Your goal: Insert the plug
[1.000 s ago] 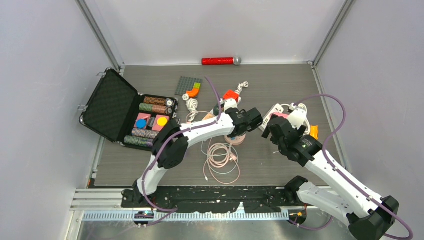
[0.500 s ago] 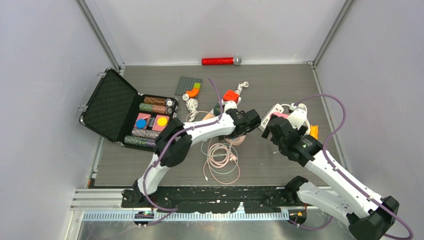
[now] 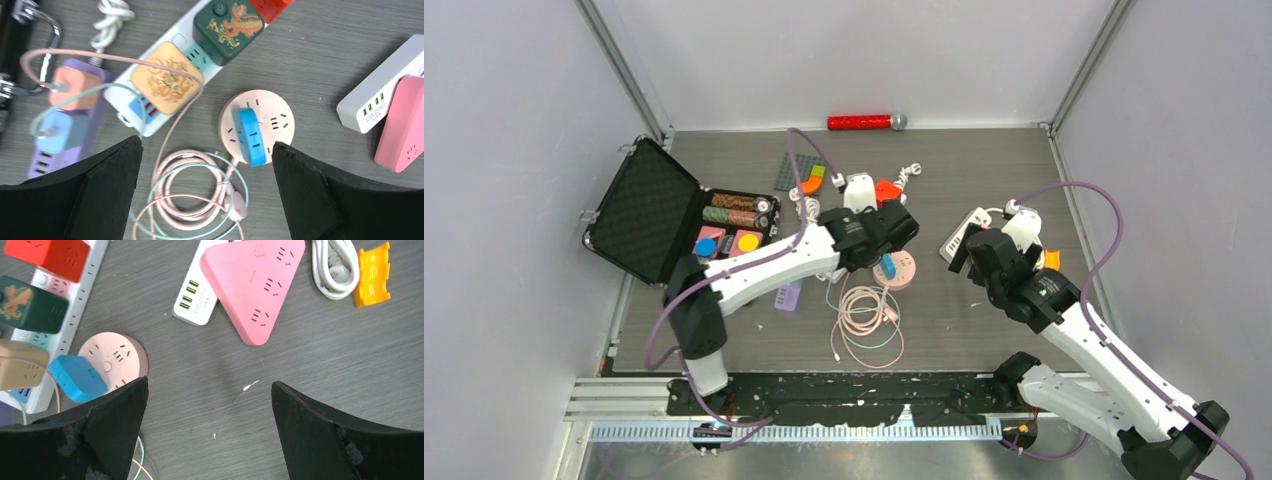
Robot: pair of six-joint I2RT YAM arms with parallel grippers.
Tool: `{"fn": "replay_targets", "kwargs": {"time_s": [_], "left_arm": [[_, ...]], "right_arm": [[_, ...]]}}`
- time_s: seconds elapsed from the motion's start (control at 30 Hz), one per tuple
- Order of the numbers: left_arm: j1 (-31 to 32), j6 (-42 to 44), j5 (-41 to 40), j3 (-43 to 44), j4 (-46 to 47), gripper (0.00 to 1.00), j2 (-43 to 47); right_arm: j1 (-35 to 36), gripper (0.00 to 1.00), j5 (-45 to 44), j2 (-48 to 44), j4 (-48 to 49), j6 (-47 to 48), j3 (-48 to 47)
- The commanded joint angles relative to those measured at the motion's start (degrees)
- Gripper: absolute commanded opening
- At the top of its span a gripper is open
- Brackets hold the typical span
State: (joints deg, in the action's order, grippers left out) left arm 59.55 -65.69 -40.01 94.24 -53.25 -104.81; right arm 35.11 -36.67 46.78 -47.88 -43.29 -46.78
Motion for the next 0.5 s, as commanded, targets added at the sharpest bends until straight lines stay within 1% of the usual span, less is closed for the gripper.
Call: {"fn": "replay_targets", "kwargs": {"time_s": [0.0, 0.07, 0.13, 0.23, 0.3, 0.4, 0.47], "left_arm": [[-0.2, 14.7, -3.5, -4.4, 6.4, 1.0, 8.7], [-0.3, 21.7, -3.0, -6.8, 8.3, 1.0, 12.3], [-0.2, 24.9, -3.9, -10.5, 9.9, 1.0, 16.3], [-0.3, 29.2, -5.7, -21.2, 15.5, 1.0, 24.7], [-0.2, 30.8, -6.2, -27.1, 17.5, 1.0, 30.5], [-0.3, 35.5, -4.4, -32.8, 18.1, 1.0, 38.4], [-0.2, 38.0, -2.9, -35.4, 16.7, 1.0, 43.1]], "right_arm": [[-0.5, 0.97, 2.5, -1.4, 2.4, 7.2, -5.0], [-0.6, 0.98, 2.1, -1.8, 2.5, 8.8, -6.5], [-0.6, 0.98, 1.0, -2.3, 2.5, 10.2, -7.6], [-0.7, 0.98, -0.8, -3.3, 2.5, 11.8, -8.8], [-0.7, 0.98, -2.6, -4.5, 2.4, 12.6, -9.0], [-0.9, 0.98, -5.4, -6.3, 2.5, 13.3, -9.1], [-0.9, 0.98, -6.7, -7.4, 2.6, 13.8, -9.4]]}}
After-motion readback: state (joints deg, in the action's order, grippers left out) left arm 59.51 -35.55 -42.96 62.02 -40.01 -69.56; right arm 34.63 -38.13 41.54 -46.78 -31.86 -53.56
